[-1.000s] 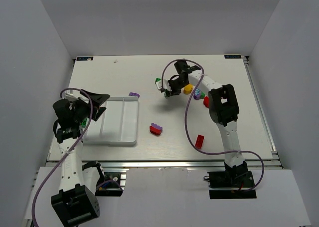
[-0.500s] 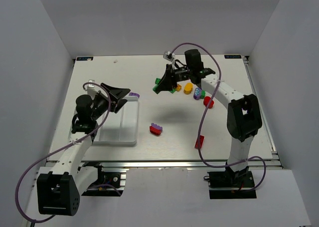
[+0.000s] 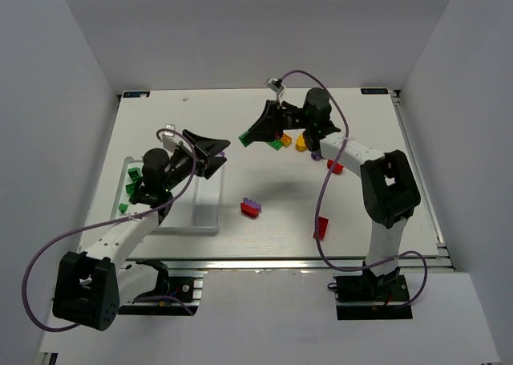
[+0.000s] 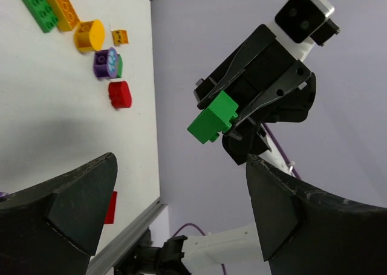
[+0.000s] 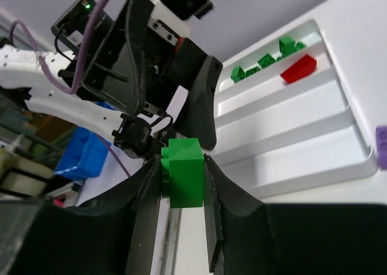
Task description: Sort the legos into containers by color
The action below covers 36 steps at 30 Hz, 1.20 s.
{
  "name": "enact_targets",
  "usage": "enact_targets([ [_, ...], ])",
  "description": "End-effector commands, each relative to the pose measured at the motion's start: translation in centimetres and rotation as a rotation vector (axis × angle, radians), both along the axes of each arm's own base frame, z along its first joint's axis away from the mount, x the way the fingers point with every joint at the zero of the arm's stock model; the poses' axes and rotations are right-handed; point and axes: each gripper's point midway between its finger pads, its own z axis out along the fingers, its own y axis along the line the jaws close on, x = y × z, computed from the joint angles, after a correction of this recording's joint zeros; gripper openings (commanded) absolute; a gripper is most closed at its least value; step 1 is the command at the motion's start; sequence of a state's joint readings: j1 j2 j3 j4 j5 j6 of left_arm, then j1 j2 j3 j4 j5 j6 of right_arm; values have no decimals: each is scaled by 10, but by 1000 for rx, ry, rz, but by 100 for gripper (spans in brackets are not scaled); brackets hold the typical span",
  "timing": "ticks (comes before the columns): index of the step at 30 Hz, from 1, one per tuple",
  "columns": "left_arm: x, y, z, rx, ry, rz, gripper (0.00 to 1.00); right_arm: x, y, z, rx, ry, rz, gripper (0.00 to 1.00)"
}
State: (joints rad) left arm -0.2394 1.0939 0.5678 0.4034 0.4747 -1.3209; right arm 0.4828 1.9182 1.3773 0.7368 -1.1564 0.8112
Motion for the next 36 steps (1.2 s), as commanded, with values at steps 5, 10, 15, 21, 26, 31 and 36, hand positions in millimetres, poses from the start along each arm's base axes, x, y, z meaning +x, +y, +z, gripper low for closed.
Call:
enact_targets([
  [5,8,-10,41,-113,-57,10,95,-20,0,43,137,-363,26,5],
  [10,13,-14,52,-148,-63,-4,94,-27,3,40,147,-486,17,7],
  [15,14,-20,52,-154,-52,-33,93,-29,7,36,152,-564,5,8],
  [21,11,-27,46,-169,-30,-54,92,-23,14,34,156,-599,-30,10],
  [26,9,-29,47,-189,-31,-63,90,-19,20,33,158,-601,-38,12],
  [31,8,-31,50,-206,-31,-71,86,-19,26,31,160,-596,-45,13],
  [36,6,-34,52,-219,-31,-86,83,-17,31,33,170,-586,-56,15],
])
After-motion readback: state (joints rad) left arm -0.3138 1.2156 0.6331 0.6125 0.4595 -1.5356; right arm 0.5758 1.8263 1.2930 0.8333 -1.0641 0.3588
